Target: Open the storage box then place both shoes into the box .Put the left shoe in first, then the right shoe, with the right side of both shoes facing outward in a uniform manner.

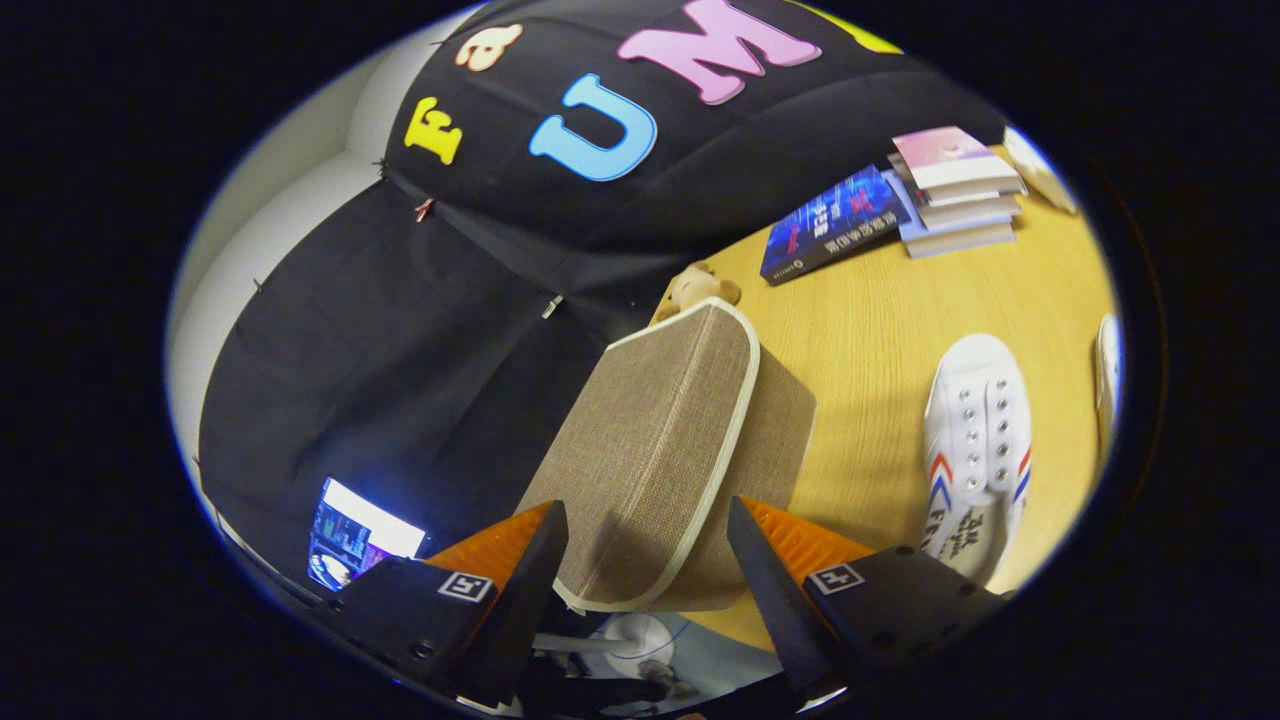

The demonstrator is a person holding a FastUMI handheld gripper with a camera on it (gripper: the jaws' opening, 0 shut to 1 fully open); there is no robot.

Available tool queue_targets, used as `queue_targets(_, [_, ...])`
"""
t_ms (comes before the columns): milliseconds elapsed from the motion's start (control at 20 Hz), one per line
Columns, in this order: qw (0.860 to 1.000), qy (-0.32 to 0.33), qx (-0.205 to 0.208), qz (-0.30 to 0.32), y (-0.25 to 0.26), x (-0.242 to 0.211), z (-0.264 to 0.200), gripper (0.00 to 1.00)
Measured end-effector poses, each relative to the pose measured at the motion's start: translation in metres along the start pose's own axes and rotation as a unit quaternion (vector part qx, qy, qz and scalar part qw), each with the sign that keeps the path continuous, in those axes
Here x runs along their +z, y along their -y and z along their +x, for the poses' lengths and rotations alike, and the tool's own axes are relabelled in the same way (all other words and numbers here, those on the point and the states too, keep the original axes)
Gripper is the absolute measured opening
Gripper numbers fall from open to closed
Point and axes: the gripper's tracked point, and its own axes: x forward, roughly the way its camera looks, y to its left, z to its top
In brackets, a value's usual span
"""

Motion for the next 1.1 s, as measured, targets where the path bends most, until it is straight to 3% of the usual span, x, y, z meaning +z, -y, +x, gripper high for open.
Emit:
queue_targets(600, [0.985,-0.056,0.104,0.128,-0.003,-0.026,0.035,0.97])
queue_targets(1100, [0.964,-0.050,0.157,0.208,-0.037,0.000,-0.008,0.96])
